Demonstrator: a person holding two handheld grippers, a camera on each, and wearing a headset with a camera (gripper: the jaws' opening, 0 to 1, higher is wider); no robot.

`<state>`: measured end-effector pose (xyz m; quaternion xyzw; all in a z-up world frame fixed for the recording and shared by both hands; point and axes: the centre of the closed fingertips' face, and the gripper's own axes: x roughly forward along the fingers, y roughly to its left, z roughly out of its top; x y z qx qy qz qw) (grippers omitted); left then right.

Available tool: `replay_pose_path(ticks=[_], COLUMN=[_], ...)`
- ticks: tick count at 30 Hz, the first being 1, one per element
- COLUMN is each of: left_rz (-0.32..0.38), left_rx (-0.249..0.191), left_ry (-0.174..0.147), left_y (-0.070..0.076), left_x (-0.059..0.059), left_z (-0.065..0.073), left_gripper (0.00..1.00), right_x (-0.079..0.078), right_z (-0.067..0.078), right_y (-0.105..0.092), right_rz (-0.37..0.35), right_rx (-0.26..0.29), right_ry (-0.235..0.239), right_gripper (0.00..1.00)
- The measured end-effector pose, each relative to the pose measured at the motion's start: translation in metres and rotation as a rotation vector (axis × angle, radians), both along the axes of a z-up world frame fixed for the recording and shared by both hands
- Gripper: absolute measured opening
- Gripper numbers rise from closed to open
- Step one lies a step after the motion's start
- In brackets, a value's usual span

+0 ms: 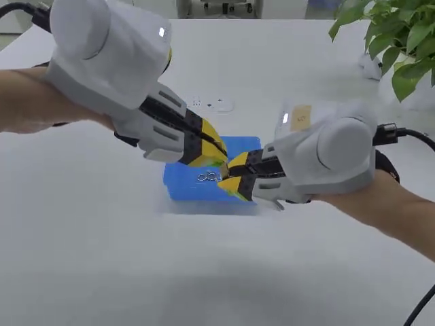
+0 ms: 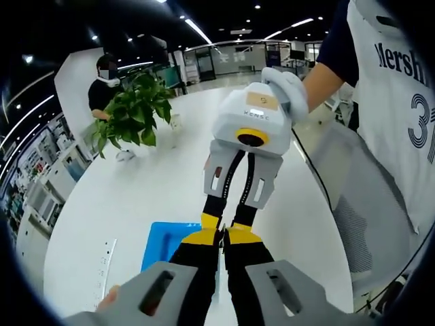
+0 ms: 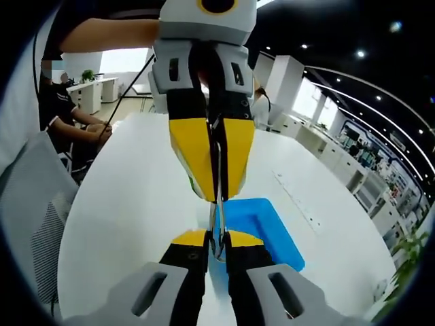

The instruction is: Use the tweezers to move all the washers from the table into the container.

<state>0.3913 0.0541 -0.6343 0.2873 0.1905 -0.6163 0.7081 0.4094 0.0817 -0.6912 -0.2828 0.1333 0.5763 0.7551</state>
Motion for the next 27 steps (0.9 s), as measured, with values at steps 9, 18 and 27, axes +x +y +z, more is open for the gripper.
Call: replay_pose_path(ticks=[9, 18, 27], left_rz=[-0.005, 0.013, 0.031], left_rx=[0.02, 0.04, 0.06], left_ry=[-0.031, -0.01, 0.044], left_y=[0.008, 0.018, 0.021], left_x=[0.025, 0.059, 0.082], left_z=[0.005, -0.02, -0.056], left_gripper=[0.06, 0.06, 0.06], right_x=[0.026, 0.055, 0.072], right_z=[0.006, -0.018, -0.054], right_y=[0.008, 0.014, 0.016], right_rz=[0.0, 0.013, 0.012], right_rx=[0.008, -0.008, -0.027], right_ry=[-0.027, -0.018, 0.035], right_gripper=[0.1, 0.1, 0.1])
